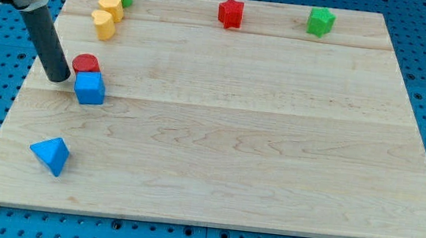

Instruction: Push the blue triangle towards the center right of the board

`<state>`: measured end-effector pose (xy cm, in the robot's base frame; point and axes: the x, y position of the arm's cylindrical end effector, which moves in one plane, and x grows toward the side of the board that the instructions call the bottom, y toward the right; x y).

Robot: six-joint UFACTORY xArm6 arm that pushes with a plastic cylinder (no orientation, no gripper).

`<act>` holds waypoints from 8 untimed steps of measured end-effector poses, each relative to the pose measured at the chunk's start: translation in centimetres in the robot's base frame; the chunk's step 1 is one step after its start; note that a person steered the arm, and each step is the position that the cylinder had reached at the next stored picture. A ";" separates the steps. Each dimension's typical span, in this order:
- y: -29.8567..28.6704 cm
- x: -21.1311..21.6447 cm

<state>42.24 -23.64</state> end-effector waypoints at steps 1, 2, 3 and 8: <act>0.0 0.2; 0.0 3.4; -2.6 10.9; 8.8 14.4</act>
<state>56.65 -14.87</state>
